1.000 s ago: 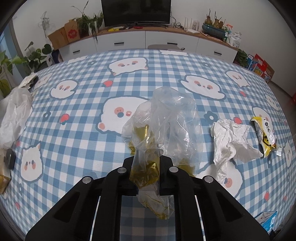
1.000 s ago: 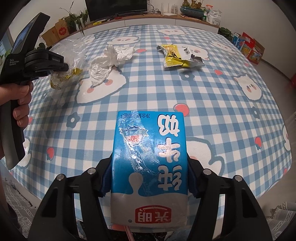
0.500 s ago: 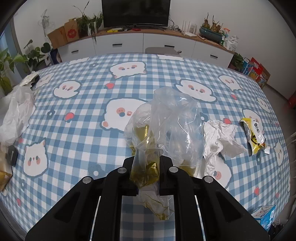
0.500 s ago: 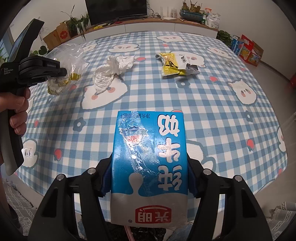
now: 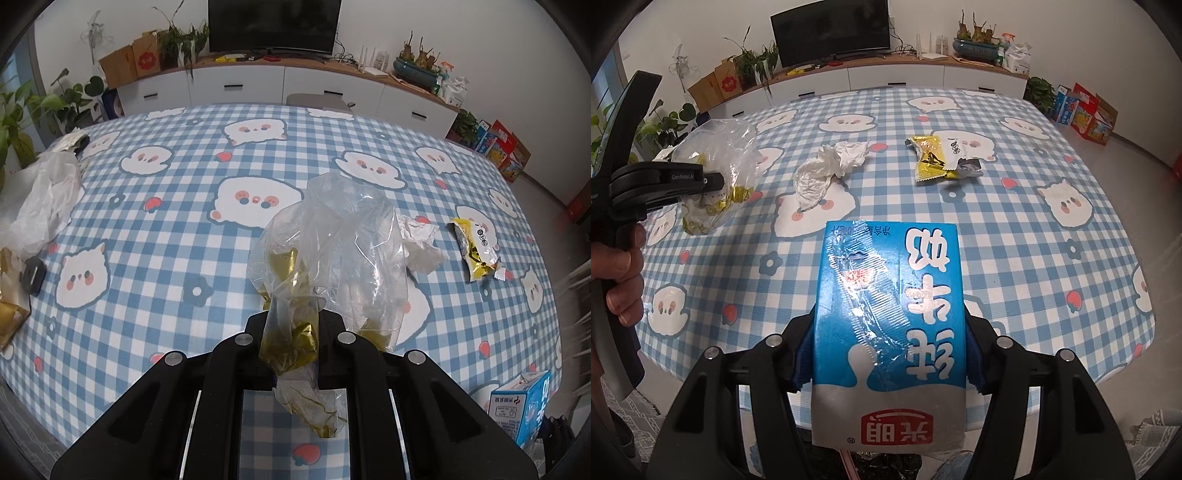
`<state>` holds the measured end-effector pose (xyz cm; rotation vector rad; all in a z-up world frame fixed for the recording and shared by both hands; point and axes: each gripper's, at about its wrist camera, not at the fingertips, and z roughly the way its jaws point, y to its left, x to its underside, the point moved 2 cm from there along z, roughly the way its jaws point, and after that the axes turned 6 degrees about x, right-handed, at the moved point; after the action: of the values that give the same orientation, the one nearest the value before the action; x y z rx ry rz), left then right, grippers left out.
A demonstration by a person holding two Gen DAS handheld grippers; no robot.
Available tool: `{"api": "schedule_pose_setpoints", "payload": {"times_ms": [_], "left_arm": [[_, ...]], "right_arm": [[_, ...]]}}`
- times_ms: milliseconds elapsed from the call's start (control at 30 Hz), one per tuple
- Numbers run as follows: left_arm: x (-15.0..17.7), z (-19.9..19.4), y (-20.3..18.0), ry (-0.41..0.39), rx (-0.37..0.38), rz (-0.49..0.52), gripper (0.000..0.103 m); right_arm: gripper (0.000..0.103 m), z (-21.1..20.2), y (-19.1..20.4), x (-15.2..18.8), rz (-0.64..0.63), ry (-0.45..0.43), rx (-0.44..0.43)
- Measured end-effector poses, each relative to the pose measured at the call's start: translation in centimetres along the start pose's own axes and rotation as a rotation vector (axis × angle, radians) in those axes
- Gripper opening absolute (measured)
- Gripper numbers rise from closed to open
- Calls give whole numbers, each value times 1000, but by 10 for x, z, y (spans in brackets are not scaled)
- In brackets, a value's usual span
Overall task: Collect trash
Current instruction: 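Lift the plastic bag and milk carton and carry them toward the bin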
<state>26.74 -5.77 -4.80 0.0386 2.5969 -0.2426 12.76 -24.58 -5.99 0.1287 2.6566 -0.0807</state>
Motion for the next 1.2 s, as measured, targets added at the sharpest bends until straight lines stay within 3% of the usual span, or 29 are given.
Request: {"api": "schedule_pose_setpoints", "payload": {"times_ms": [733,1200], "left_arm": [[67,-37,-15,8,16,30,11],[107,-57,-18,15,33,33,11]], "right_arm": [[60,-10,-7,6,10,-13,-35],[60,-27,-14,26,37,-27,-53]]}}
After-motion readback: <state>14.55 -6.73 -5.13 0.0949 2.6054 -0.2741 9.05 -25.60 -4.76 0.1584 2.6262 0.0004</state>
